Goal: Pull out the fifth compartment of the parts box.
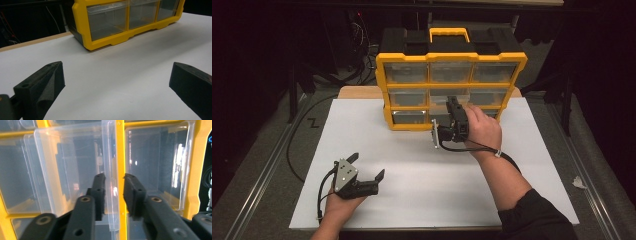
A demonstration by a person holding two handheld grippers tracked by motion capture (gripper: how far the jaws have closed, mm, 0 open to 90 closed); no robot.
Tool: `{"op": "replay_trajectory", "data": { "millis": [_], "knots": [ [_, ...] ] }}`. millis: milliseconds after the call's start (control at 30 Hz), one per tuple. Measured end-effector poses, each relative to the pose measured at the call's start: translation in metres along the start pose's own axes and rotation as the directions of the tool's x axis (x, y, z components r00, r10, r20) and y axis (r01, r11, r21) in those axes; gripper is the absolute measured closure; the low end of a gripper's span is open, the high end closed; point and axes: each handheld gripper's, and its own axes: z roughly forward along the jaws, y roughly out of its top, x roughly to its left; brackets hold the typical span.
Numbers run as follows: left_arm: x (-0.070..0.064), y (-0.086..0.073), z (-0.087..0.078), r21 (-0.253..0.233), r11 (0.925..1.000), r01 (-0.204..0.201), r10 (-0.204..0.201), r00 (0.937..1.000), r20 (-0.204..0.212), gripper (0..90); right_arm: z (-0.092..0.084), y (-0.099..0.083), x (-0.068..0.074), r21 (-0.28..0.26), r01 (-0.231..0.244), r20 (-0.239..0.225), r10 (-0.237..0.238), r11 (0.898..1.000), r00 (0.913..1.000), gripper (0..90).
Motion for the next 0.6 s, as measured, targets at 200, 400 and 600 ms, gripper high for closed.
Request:
{"op": "replay_trajectory", "data": {
  "millis": [200,400,600],
  "knots": [
    [0.0,0.0,0.0,0.0,1.0,0.001,-0.001,1.0,-0.001,0.6,0.0,0.006,-0.01,-0.03,-0.031,-0.004,0.031,0.999,0.9995,49.3],
    [0.0,0.0,-0.001,0.001,1.0,0.003,-0.003,1.0,-0.001,0.6,0.007,0.003,-0.009,0.007,-0.007,-0.07,0.007,1.0,0.9975,48.3],
    [0.001,0.0,0.0,0.003,1.0,0.002,-0.002,1.0,-0.001,0.6,0.01,-0.002,-0.004,0.044,0.001,-0.098,0.003,0.999,0.9951,57.8]
  ]
}}
